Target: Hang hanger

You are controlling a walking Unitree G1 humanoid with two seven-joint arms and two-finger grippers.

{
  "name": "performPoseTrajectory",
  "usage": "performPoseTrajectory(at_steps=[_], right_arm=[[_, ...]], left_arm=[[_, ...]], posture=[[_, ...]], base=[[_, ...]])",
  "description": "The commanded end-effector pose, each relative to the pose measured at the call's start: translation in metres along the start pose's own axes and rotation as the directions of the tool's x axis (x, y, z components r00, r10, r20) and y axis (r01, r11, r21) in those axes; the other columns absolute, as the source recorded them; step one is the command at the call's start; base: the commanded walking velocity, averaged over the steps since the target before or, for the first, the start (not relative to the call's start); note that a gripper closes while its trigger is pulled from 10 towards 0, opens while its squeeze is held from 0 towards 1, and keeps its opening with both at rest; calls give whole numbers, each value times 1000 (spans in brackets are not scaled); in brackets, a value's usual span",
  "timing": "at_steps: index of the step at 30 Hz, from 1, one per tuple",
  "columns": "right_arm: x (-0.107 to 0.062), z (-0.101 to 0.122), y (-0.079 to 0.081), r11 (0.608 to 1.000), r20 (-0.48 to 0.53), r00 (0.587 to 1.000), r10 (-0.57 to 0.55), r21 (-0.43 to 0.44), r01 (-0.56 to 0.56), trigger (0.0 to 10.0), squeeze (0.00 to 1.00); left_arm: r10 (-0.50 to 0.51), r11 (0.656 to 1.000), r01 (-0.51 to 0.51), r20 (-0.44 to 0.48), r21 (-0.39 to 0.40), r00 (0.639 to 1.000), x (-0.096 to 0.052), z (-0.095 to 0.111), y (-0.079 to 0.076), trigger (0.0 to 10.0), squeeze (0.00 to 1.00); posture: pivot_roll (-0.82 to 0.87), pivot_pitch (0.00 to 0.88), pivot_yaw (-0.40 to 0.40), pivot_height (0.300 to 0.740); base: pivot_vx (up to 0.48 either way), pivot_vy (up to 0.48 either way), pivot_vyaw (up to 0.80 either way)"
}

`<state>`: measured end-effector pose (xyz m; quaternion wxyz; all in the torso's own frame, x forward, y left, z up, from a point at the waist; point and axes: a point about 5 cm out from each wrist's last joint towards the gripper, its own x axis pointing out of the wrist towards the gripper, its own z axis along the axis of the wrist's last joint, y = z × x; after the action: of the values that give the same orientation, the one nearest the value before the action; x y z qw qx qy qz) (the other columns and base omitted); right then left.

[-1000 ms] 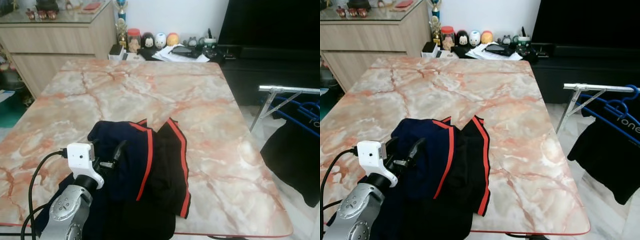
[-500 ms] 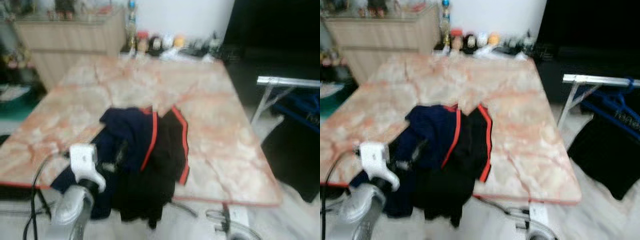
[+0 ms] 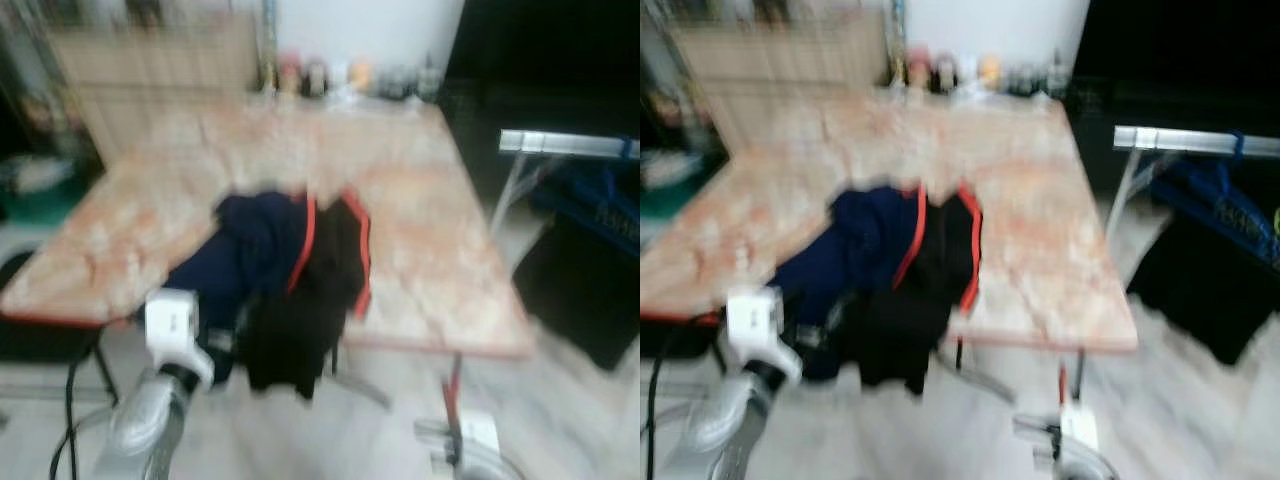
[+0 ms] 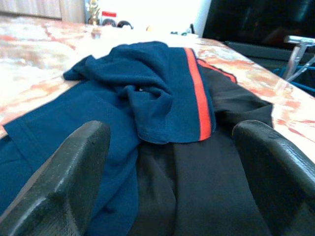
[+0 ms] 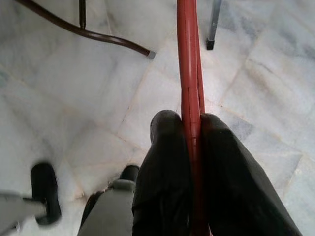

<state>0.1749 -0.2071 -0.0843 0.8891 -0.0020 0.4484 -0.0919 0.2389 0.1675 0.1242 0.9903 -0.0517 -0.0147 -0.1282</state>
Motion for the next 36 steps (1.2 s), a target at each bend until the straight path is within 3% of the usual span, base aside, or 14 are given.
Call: performPoseTrajectory(at_steps=[1,31,36], right_arm=[[1,3,3,1000,10,1000,5,12,-5,10000,0],[1,4,2,1000,11,1000,2,6,-3,10000,0],[1,4,2,1000,12,1000,5,2,-5,10000,0]], left_arm=[[8,1000,-8,1,22,1000,-1,1,3,10000,0],[-3,999,3,-5,37,1000,-3,-1,4,10000,0],[13,998,-12,-26,62,1000,-3,-5,5,10000,0]], posture=[[89,0,-50,740],[88,0,-53,740],[89,0,-57,740]], base=[[-262,0,0],[-253,0,0],[0,0,0]])
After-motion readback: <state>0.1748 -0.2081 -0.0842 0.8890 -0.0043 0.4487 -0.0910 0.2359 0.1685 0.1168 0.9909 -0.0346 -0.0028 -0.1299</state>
